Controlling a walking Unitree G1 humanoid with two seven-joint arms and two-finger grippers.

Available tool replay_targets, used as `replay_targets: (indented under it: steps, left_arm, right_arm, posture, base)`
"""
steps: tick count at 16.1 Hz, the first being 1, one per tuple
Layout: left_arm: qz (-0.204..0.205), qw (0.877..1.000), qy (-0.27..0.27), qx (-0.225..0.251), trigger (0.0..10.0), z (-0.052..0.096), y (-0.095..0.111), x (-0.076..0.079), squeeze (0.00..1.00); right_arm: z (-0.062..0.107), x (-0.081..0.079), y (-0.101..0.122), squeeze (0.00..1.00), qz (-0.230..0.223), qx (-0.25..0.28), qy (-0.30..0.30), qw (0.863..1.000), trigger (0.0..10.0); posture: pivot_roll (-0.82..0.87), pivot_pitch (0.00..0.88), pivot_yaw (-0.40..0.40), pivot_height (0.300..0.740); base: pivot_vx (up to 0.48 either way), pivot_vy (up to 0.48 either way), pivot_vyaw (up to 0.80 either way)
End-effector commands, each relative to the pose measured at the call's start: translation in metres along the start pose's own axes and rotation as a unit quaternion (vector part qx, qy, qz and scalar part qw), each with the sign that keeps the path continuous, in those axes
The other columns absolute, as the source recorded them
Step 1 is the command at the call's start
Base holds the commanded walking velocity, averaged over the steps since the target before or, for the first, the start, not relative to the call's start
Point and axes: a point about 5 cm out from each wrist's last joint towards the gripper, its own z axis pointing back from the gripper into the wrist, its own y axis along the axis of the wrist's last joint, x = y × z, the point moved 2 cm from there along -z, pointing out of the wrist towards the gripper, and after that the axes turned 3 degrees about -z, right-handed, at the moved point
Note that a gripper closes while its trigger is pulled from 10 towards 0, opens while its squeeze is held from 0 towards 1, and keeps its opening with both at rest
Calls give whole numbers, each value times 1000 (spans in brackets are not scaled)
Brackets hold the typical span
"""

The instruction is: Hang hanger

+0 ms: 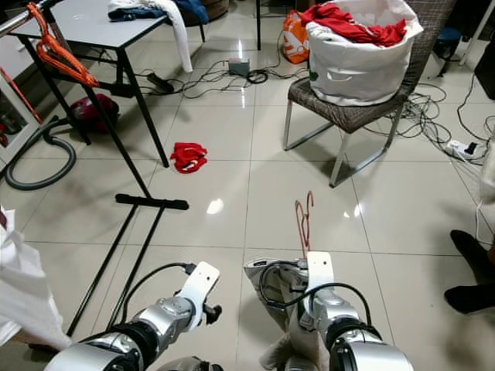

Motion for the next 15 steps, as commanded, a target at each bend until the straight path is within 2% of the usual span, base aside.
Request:
replay_targets:
  steps: [1,4,7,15]
  left_arm:
    - [-3,1000,8,-2,10000,0,1,-5,0]
    - [4,1000,8,-4,10000,0,0,-5,0]
    - [3,1000,9,-6,10000,0,-2,-5,0]
    - [-10,1000,11,-13,10000,1,-13,-9,0]
  right_arm:
    - [0,-5,16,0,9,26,8,1000,10000]
    - [0,-1,6,0,24,17,1,1000,10000]
    - [0,2,12,0,7,24,-2,1000,10000]
    - [0,-4,8,0,10,19,4,1000,10000]
  posture:
    - [-151,0,112,740]
    - [-155,0,102,740]
    - [-158,0,105,740]
    - [-160,0,120,740]
  base:
    - [0,0,0]
    - [0,0,0]
    - [0,0,0]
    - [0,0,0]
